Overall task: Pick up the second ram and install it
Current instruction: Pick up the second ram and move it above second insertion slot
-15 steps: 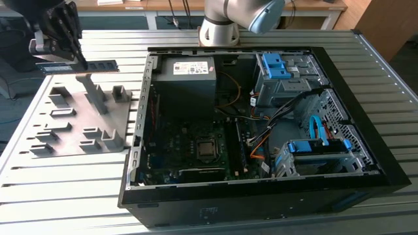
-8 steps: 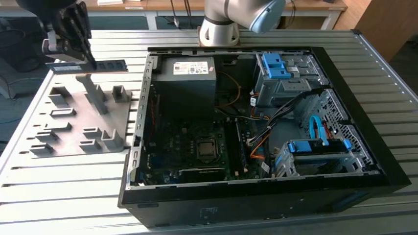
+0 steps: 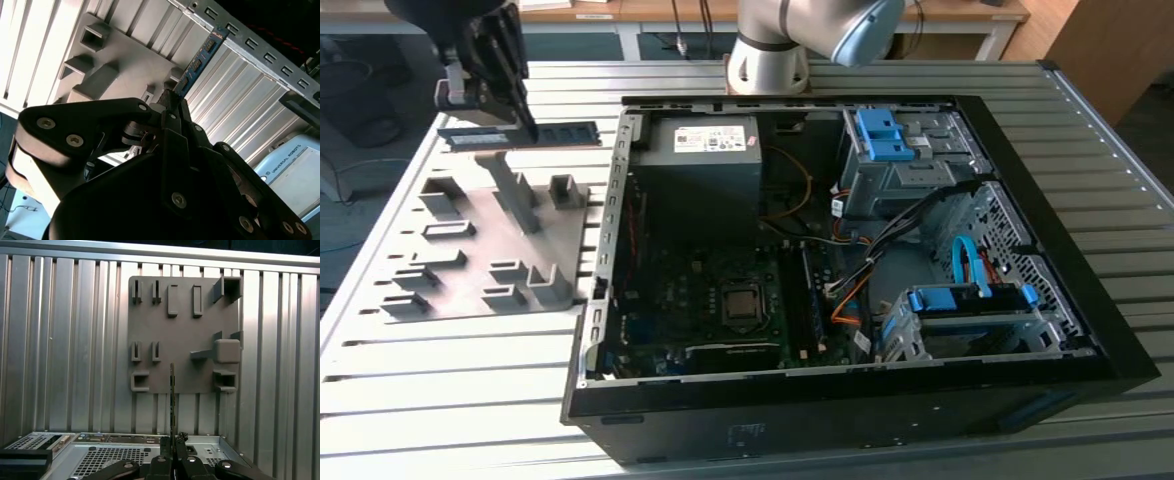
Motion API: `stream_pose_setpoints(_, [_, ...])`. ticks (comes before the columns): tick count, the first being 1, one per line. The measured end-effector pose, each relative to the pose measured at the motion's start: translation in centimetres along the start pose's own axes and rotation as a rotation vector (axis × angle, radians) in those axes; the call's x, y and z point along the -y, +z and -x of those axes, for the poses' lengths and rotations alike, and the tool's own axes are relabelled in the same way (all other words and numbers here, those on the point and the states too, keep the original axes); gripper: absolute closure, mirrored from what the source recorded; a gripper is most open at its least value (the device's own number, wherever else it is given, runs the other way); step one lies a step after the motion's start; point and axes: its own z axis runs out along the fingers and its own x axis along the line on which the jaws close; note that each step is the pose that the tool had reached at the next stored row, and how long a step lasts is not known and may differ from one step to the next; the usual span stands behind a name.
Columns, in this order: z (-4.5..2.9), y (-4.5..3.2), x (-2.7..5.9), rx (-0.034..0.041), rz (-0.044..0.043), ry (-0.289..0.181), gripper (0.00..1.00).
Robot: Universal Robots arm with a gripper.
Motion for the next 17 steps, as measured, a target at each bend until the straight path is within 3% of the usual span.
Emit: stream_pose_setpoints(17, [-0.09, -0.01, 3.86, 0.0, 0.0, 0.0, 0.86])
